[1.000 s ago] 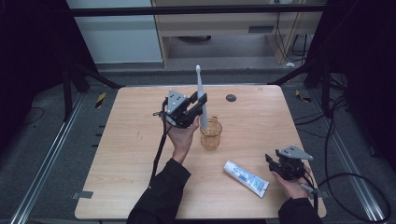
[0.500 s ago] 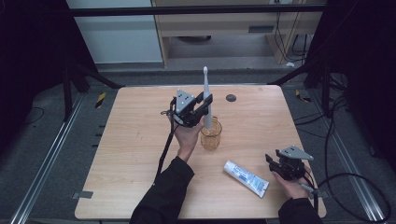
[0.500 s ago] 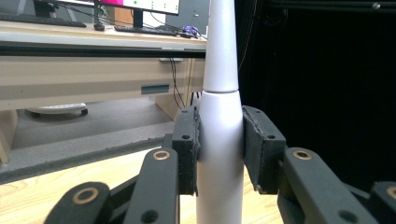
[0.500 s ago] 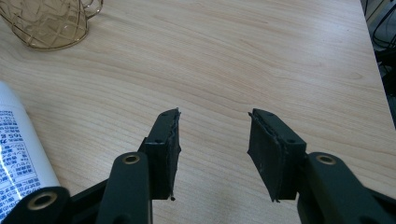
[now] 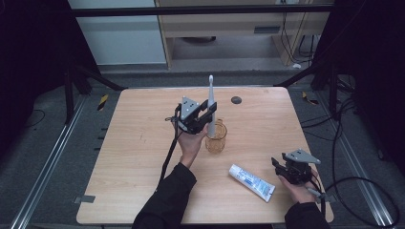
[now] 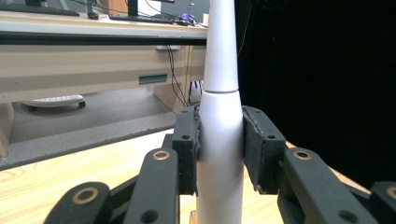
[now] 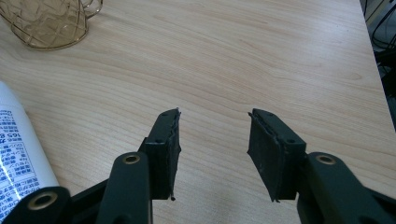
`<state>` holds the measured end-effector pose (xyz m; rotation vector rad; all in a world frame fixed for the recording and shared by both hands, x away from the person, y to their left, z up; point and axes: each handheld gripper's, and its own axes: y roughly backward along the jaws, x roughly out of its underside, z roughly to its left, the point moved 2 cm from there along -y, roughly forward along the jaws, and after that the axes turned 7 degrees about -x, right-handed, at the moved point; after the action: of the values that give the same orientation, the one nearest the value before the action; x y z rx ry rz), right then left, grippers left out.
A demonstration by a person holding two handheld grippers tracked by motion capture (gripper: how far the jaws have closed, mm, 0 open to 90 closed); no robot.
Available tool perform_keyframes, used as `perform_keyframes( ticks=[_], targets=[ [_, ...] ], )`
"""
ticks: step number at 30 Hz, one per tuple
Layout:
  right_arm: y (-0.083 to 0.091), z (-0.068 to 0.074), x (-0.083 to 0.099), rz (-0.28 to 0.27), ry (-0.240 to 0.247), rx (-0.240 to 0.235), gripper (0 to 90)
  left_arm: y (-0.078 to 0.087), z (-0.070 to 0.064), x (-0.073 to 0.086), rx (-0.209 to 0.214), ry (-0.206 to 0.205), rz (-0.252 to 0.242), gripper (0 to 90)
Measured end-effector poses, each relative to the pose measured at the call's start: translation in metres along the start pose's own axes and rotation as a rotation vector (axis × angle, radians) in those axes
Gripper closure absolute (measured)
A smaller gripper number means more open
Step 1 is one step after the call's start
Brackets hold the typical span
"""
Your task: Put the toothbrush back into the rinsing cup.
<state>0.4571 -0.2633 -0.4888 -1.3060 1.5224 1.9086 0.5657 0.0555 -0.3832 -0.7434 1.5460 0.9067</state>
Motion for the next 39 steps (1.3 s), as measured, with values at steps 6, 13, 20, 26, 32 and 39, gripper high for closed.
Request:
perform_keyframes(
  ticks=[6,13,20,26,32,39],
  targets=[
    [0.000,0.000,0.000,0.002,0.003,0.002,53.2,0.001,0.002,0.008,0.001,-0.009,0.015,67.3],
    [0.000,0.000,0.000,0.002,0.002,0.002,53.3,0.002,0.002,0.018,0.002,-0.015,0.025,67.2],
    [0.000,0.000,0.000,0.003,0.004,0.003,53.3,0.003,0.000,0.030,0.004,-0.037,0.038,67.2],
    [0.000,0.000,0.000,0.003,0.006,0.004,53.3,0.003,-0.003,0.041,0.013,-0.046,0.051,67.2],
    [0.000,0.001,0.000,0.004,0.006,0.004,53.3,0.004,-0.006,0.052,0.021,-0.057,0.072,67.2],
    [0.000,0.000,0.000,0.004,0.005,0.006,53.3,0.005,-0.007,0.057,0.023,-0.072,0.079,67.1]
  ],
)
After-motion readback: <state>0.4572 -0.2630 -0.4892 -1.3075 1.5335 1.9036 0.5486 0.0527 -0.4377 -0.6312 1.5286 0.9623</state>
